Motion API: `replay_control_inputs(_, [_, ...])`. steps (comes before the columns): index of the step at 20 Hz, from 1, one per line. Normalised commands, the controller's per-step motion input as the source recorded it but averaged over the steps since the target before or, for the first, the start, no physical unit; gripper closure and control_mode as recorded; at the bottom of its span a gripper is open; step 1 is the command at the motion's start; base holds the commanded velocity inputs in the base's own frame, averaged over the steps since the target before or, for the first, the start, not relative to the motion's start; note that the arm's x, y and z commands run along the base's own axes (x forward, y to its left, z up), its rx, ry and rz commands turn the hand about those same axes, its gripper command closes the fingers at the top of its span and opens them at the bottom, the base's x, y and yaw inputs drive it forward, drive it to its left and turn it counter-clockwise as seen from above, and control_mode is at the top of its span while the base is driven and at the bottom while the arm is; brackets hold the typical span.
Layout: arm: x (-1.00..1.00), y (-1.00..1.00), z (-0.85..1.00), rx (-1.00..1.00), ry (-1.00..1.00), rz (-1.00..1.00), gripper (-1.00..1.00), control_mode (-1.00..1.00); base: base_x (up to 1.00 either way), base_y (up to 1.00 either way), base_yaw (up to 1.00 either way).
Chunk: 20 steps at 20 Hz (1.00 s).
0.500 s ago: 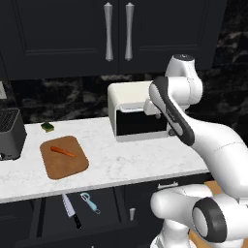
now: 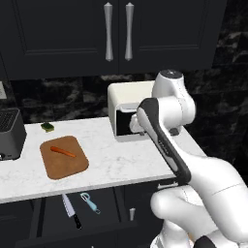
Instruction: Place the appropriate cutting tool for cutting the carrot skin on the cutting board.
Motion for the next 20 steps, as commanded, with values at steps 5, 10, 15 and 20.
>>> replay_control_inputs(5, [-0.26,0.97,-0.45,0.01,0.03,-0.11,-1.0,-1.0,0.0,0.0,0.0])
replay_control_inputs(10, [-0.15,0.99,-0.56,0.02,0.06,-0.17,-1.0,-1.0,0.0,0.0,0.0])
replay_control_inputs(15, [-0.33,0.95,-0.73,0.0,0.11,-0.17,-1.0,-1.0,0.0,0.0,0.0])
replay_control_inputs(20, [-0.21,0.32,-0.59,0.0,0.09,-0.1,-1.0,-1.0,0.0,0.0,0.0])
